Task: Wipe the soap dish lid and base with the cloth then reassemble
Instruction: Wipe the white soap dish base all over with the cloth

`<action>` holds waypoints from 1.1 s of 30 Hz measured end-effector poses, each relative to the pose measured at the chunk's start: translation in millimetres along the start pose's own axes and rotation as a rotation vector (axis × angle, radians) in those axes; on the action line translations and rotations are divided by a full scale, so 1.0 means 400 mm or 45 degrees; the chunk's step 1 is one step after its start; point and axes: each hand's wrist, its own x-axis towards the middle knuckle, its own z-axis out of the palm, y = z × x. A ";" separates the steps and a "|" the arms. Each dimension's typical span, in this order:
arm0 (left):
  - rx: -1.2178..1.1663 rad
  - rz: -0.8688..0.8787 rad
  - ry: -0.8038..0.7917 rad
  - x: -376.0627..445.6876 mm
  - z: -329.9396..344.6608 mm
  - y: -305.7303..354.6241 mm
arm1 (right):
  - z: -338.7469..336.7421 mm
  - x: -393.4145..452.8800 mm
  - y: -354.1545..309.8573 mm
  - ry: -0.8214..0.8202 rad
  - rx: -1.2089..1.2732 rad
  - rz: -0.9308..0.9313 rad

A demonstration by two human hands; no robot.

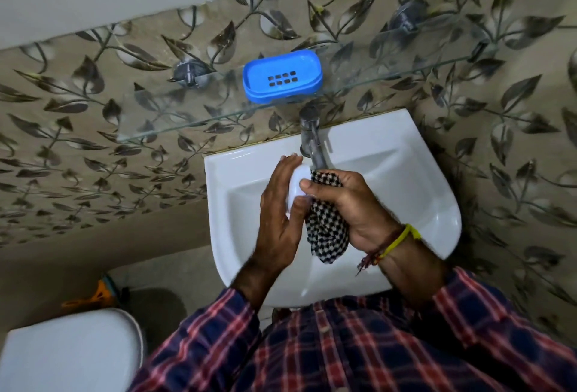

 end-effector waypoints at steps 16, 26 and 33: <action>-0.758 -0.434 0.130 0.055 -0.022 0.026 | 0.054 -0.004 0.006 -0.068 -0.798 -0.483; -0.847 -0.632 0.143 0.075 -0.010 0.035 | 0.032 0.029 -0.026 -0.219 -1.008 -0.541; -0.909 -0.812 0.287 0.118 -0.028 0.058 | 0.019 0.036 -0.003 -0.307 -1.368 -0.598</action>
